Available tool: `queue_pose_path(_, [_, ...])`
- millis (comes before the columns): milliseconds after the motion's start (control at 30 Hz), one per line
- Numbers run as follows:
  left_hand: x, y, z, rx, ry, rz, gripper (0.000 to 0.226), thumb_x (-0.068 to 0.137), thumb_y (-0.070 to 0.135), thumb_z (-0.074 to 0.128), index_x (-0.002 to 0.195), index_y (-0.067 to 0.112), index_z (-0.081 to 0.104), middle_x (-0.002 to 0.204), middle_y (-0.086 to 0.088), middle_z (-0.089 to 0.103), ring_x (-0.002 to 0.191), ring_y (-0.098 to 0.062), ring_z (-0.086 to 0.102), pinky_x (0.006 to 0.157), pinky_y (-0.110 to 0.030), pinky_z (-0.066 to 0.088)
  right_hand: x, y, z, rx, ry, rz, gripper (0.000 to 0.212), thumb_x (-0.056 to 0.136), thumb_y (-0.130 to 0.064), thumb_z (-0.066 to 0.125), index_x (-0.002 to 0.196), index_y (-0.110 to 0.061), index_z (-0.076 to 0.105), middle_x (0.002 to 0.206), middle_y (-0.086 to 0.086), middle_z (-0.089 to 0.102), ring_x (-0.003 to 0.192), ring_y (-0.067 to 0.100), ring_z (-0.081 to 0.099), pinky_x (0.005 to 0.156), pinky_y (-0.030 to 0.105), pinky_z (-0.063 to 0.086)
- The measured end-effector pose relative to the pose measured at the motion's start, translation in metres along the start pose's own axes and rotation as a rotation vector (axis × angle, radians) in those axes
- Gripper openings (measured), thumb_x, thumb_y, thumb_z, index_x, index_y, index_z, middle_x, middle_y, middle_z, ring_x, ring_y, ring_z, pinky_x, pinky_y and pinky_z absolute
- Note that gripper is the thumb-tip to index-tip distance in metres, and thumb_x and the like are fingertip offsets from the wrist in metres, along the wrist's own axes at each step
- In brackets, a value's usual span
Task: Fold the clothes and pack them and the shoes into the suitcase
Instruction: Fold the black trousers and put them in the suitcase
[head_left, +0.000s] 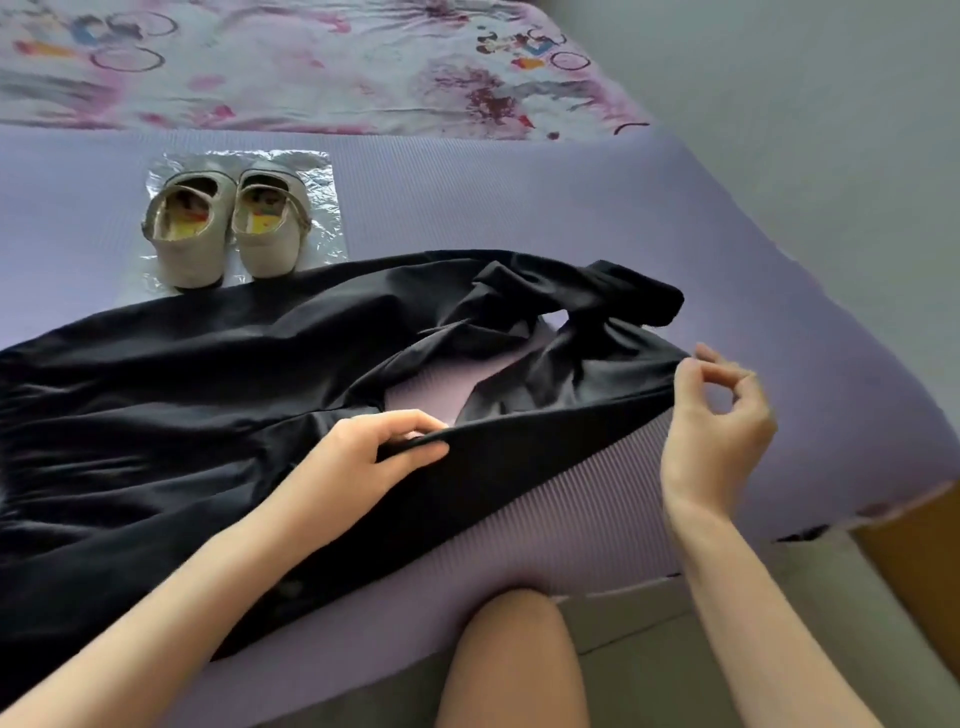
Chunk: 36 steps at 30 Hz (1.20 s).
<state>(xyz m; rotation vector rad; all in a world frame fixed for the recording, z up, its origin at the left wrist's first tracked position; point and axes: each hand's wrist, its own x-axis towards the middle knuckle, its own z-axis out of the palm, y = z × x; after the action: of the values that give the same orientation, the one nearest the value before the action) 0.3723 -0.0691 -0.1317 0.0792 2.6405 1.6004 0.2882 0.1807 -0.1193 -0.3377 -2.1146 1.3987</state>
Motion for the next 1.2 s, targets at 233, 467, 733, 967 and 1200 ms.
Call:
queue_pose_path(233, [-0.014,-0.01,0.003,0.168,-0.102,-0.087,0.034,0.077,0.054,0.066,0.109,0.044,0.063,0.104,0.03,0.064,0.102,0.013,0.055,0.095,-0.021,0.044,-0.002,0.052,-0.017,-0.108,-0.297,0.336,0.014,0.093,-0.033,0.056,0.1,-0.022,0.062,0.11,-0.001,0.062,0.113,0.018,0.053,0.085,0.027,0.042])
queue_pose_path(467, [-0.013,-0.007,0.044,0.556,-0.124,0.015,0.093,0.058,0.093,0.015,0.131,0.044,0.047,0.125,0.03,0.045,0.126,0.005,0.039,0.113,-0.024,0.015,0.039,0.069,0.031,-0.649,-0.367,0.213,0.054,0.081,-0.058,0.061,0.117,-0.018,0.065,0.121,0.005,0.054,0.117,0.028,0.034,0.098,0.033,0.031])
queue_pose_path(733, [-0.009,0.006,0.048,0.297,0.121,0.03,0.015,0.08,0.025,0.07,0.085,0.039,0.069,0.087,0.023,0.066,0.087,0.002,0.062,0.079,-0.02,0.046,0.053,0.043,-0.014,0.139,0.146,0.498,0.02,0.085,-0.017,0.066,0.07,-0.012,0.053,0.066,-0.004,0.054,0.059,0.008,0.048,0.052,0.018,0.042])
queue_pose_path(967, [0.002,0.006,0.053,0.31,0.137,0.084,0.028,0.083,0.035,0.068,0.11,0.029,0.066,0.105,0.015,0.062,0.102,-0.006,0.059,0.097,-0.024,0.041,0.061,0.031,-0.06,0.019,0.072,0.256,0.031,0.093,-0.032,0.056,0.069,-0.013,0.055,0.066,-0.005,0.054,0.061,0.006,0.05,0.056,0.017,0.043])
queue_pose_path(1200, [-0.005,-0.023,0.073,0.601,-0.077,-0.025,0.073,0.081,0.076,0.014,0.141,0.04,0.032,0.147,0.014,0.036,0.139,0.001,0.015,0.116,-0.036,0.002,0.076,0.1,-0.093,-0.015,0.145,0.48,0.011,0.094,-0.022,0.056,0.1,-0.013,0.054,0.097,0.004,0.057,0.089,0.017,0.053,0.069,0.021,0.041])
